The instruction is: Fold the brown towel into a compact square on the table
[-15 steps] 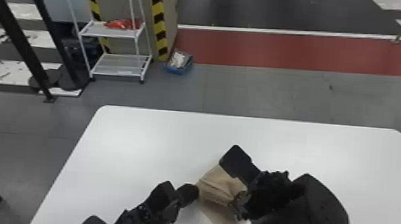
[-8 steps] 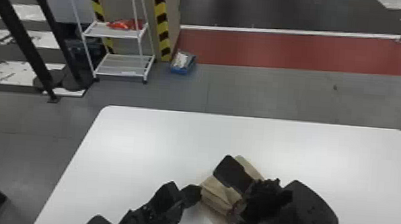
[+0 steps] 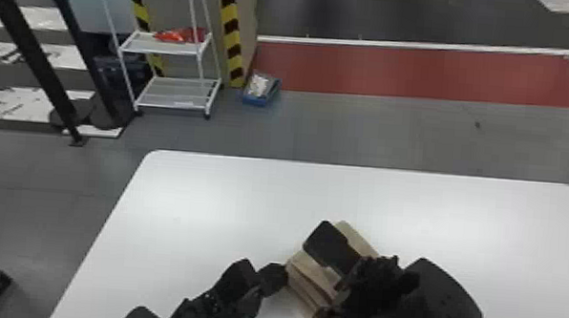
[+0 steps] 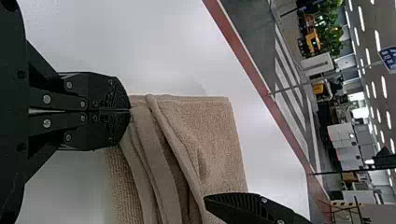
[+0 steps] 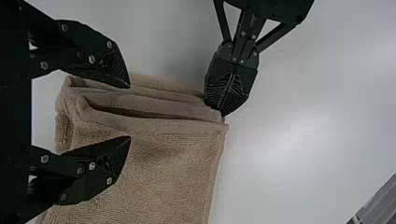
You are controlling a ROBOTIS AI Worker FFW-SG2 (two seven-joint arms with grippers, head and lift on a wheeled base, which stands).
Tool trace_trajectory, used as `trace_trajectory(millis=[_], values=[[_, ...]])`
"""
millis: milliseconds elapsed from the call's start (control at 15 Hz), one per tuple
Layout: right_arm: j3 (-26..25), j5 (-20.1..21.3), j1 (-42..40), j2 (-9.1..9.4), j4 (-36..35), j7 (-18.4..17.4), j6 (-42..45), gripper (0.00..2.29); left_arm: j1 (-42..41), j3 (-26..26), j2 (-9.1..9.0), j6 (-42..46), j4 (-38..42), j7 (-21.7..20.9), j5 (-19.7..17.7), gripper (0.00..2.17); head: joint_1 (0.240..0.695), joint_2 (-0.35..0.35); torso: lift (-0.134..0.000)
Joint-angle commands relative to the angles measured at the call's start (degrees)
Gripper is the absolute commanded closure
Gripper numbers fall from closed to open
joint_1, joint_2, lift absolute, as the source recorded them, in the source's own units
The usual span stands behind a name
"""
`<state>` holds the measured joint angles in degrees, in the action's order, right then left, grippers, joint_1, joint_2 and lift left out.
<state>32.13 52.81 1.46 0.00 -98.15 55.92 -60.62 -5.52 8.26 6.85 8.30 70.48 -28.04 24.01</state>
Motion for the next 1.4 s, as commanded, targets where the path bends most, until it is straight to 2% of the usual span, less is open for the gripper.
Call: trace_trajectory(millis=[0, 133, 333, 400, 467, 533, 667, 733, 867, 1067, 1333], values=[[-0.40, -1.75, -0.14, 0.05, -0.82, -0.11, 0.02, 0.54, -0.11, 0.00, 0.00, 0.00, 0.09, 0.00, -0.02, 1.76, 0.695, 0.106, 0.000], [-1.19, -3.68, -0.85, 0.05, -2.93, -0.20, 0.19, 0.46, -0.37, 0.00, 0.00, 0.00, 0.18, 0.00, -0.02, 1.76, 0.695, 0.111, 0.000], [-4.97, -7.55, -1.55, 0.05, -5.74, -1.95, -0.51, 0.47, -0.37, 0.00, 0.09, 0.00, 0.27, 0.00, -0.02, 1.76, 0.695, 0.119, 0.000], [-6.64, -9.40, -1.64, 0.05, -6.09, -2.04, -0.69, 0.59, -0.37, 0.00, 0.09, 0.00, 0.27, 0.00, 0.07, 1.76, 0.695, 0.116, 0.000], [-7.35, -9.83, -1.64, 0.05, -6.09, -3.36, -0.86, 0.82, -0.37, 0.00, 0.09, 0.00, 0.27, 0.00, 0.07, 1.76, 0.695, 0.111, 0.000], [-7.87, -9.83, -1.64, 0.05, -6.00, -4.50, -0.69, 0.86, -0.37, 0.00, 0.00, 0.00, 0.27, 0.00, 0.16, 1.76, 0.695, 0.099, 0.000], [-8.49, -9.83, -1.55, 0.05, -5.30, -4.59, -0.69, 1.12, -0.37, 0.00, 0.00, 0.00, 0.27, 0.00, 0.34, 1.76, 0.695, 0.084, 0.000], [-8.84, -9.83, -1.55, 0.05, -5.03, -4.85, -0.69, 1.15, -0.37, 0.00, 0.00, 0.00, 0.27, 0.00, 0.34, 1.76, 0.695, 0.080, 0.000], [-8.58, -9.66, -1.11, 0.05, -3.19, -5.38, -0.69, 1.60, -0.37, 0.09, -0.09, 0.00, 0.27, 0.00, 0.51, 1.76, 0.695, 0.070, 0.000], [-6.82, -8.96, -1.11, 0.05, -0.55, -5.56, -0.51, 1.60, -0.46, 0.18, -0.09, 0.00, 0.27, 0.00, 0.69, 1.76, 0.695, 0.062, 0.000], [-4.97, -9.04, -1.90, 0.05, -0.55, -5.47, -0.69, 1.60, -1.25, 0.18, -0.09, -0.70, 0.79, -0.09, 1.04, 1.76, 0.695, 0.076, 0.000]])
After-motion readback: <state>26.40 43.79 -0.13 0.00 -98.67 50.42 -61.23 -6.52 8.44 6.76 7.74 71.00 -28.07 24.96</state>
